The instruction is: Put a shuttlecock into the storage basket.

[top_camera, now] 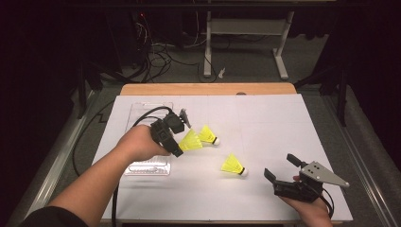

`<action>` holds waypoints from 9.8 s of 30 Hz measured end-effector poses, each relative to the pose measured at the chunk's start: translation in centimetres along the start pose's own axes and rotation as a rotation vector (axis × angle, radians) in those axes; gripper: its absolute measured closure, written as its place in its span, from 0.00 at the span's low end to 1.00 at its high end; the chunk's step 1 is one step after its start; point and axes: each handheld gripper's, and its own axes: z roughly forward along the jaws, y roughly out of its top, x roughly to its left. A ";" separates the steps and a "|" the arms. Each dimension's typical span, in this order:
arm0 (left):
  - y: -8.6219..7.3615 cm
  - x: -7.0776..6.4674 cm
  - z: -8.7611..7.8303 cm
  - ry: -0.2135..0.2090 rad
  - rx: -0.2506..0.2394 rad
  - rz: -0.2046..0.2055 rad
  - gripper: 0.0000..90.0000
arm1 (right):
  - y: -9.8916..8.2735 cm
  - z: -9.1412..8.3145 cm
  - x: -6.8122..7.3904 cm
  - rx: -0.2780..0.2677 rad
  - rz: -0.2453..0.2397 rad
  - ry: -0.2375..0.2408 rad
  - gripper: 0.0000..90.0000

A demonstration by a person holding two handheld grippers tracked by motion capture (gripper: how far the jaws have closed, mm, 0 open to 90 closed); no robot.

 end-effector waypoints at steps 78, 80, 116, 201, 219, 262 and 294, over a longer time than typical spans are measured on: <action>-5.1 8.8 -3.2 0.159 0.022 -0.241 0.71 | -0.1 0.1 -0.1 0.007 0.005 0.002 0.05; -5.2 9.1 -2.8 0.162 0.028 -0.248 0.71 | -0.1 0.1 -0.1 0.005 0.007 0.003 0.05; -7.3 13.2 2.5 0.130 0.047 -0.334 0.71 | -0.4 0.3 0.0 0.021 0.006 0.012 0.06; -6.4 11.7 3.2 0.083 0.043 -0.309 0.26 | -0.4 0.3 0.1 0.015 0.008 0.015 0.06; -7.2 9.6 1.1 0.104 0.021 -0.300 0.14 | -0.4 0.3 0.2 0.016 0.006 0.013 0.06; -4.5 5.8 0.6 0.043 -0.048 -0.219 0.01 | -0.6 1.0 0.1 0.030 0.010 0.007 0.06; 2.7 0.0 1.4 0.028 -0.100 -0.085 0.01 | 0.1 0.3 0.3 -0.003 -0.007 0.014 0.06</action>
